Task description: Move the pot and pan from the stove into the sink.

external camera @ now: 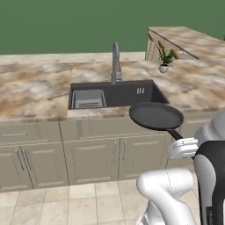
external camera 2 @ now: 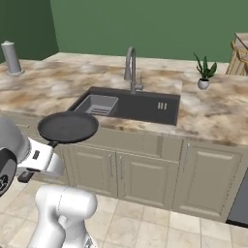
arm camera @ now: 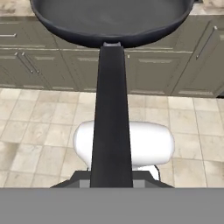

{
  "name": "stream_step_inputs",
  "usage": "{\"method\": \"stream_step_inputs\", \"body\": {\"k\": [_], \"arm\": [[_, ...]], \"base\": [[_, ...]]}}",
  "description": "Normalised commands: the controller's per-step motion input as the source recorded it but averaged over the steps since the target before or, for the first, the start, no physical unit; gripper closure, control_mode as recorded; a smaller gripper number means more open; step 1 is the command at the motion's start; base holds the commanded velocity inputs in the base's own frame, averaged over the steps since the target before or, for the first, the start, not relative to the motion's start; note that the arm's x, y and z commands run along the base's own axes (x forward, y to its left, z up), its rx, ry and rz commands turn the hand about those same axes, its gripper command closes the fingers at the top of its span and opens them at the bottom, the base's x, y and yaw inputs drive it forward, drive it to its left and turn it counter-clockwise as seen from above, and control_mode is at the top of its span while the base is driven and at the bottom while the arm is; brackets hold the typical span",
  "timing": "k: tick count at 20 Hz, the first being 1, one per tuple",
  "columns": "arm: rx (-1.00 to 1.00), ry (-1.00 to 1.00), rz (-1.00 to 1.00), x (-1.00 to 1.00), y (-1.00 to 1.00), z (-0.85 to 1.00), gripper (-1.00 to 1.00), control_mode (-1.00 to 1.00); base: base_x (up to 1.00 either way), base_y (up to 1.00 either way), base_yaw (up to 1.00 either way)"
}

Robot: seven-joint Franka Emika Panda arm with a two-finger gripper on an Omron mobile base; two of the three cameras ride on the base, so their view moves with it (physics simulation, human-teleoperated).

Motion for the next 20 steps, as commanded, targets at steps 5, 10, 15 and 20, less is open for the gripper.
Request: {"method": "stream_step_inputs", "body": {"k": [5,10,15,20], "arm": [[0.00,0.00,0.00,0.00,0.00,0.00,1.00,1.00],[0.00,0.00,0.00,0.00,0.00,0.00,1.00,1.00],[0.00,0.00,0.00,0.00,0.00,0.00,1.00,1.00],[0.00,0.00,0.00,0.00,0.00,0.00,1.00,1.00]], "base": [[0.54,0.15,-0.01],[0.54,0.14,-0.01],[0.47,-0.02,-0.03],[0.33,-0.29,-0.01]]}}
